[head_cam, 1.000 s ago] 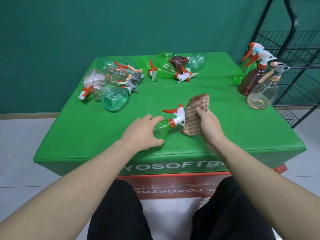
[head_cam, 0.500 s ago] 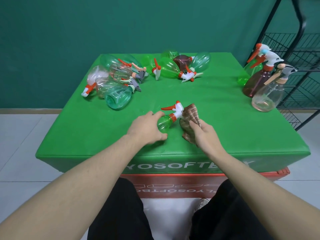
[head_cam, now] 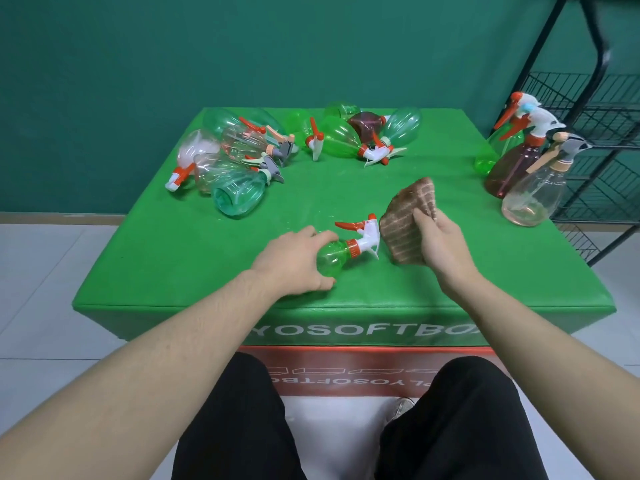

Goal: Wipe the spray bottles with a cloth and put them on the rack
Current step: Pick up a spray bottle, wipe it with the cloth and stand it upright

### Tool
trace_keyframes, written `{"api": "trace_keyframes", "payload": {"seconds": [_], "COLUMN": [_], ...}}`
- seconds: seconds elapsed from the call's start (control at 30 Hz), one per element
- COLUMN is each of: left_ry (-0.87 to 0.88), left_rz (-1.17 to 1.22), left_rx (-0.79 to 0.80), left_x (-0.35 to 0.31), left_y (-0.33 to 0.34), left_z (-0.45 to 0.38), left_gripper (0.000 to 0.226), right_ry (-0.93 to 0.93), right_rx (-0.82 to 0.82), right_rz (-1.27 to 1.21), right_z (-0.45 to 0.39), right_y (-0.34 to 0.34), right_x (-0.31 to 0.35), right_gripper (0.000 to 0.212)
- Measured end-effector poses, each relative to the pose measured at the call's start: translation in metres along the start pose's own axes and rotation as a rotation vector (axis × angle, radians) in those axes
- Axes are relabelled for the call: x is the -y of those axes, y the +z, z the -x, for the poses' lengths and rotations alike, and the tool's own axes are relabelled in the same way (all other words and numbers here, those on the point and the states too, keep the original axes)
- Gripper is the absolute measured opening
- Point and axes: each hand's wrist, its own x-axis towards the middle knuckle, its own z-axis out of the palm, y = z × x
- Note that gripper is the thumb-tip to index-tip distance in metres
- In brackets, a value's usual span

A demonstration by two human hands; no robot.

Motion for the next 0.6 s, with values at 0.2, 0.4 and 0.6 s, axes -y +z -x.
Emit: {"api": "trace_keyframes", "payload": {"seconds": [0.2,0.4,0.6], "left_ry": [0.035,0.028,0.024], "left_rz": [-0.039,-0.055,-0.049], "left_rx": [-0.017,-0.073,-0.084], "left_x": [0.0,0.001,0.0], "left_y": [0.003,0.01,0.013], "left_z": [0.002,0.0,-0.003], "left_gripper": [0.086,0.084,0.084], "right_ry": [-0.43,-0.569,-0.709], "right_rx": [0.26,0.378,0.405], "right_rz": [0.574,0.941,1.052], "right_z": [-0.004,-0.004,0.025], "right_y": [0.007,0.0,-0.003], "right_x": [-0.008,-0.034,-0.051], "right_gripper": [0.031,0.054,0.059]}}
